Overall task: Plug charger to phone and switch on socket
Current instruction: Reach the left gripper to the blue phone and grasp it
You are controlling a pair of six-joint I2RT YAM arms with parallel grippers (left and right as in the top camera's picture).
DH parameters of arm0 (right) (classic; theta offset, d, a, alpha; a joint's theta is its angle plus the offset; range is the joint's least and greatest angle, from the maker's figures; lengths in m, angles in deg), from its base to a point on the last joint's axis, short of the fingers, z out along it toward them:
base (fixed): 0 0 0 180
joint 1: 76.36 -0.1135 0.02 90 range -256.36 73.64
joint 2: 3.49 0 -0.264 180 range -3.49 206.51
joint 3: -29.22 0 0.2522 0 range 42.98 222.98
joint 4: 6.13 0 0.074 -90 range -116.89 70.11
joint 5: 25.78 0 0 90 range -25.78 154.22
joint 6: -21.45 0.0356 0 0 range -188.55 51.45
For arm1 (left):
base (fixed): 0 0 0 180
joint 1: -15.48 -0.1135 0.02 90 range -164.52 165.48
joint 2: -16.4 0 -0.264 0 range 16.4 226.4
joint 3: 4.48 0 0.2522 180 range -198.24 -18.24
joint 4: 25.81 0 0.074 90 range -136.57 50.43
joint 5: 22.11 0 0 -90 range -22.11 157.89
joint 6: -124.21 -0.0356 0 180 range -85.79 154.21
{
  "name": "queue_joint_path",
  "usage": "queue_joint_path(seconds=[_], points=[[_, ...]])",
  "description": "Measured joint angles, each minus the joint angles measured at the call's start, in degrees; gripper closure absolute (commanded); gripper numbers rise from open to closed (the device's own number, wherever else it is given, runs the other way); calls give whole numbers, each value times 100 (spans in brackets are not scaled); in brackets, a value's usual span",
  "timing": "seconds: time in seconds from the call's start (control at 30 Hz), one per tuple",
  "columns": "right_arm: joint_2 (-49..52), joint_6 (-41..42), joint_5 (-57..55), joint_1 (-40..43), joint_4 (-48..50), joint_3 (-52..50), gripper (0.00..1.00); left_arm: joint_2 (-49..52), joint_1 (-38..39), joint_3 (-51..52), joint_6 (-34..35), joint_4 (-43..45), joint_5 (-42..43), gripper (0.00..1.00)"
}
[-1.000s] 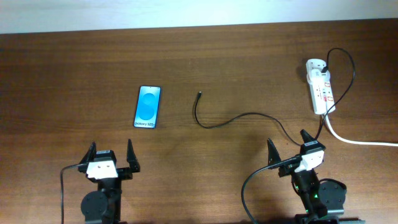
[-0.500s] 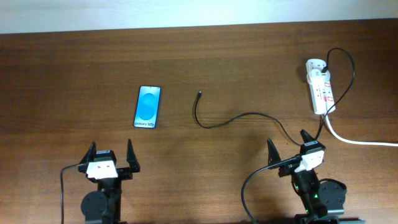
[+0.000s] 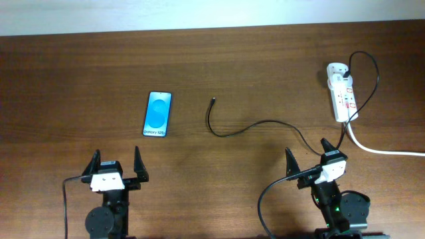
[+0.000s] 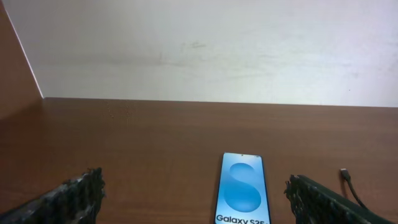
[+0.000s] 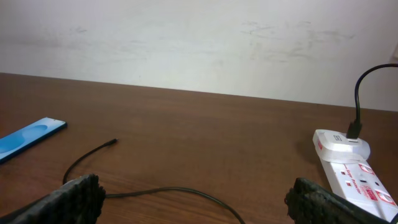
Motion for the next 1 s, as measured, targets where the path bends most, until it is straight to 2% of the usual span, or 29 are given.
queue_joint_path(seconds=[0.27,0.47,0.77,0.87,1.0], points=[[2,7,24,0,-4,42,2,0,0,2,-2,831,160,1],[59,4,107,0,-337,1034,2,369,0,-295,-20,826,520,1],[1248,0,210,0,-1115,2776,2,2848,0,-2461,-42,662,1027,1],[1862,7,442,0,-1698,3447,2,3849,0,-3311,-52,90,1427,1],[2583,7,800,0,-2312,4162,2,5250,-2,-4758,-59,-1292,1891,1]])
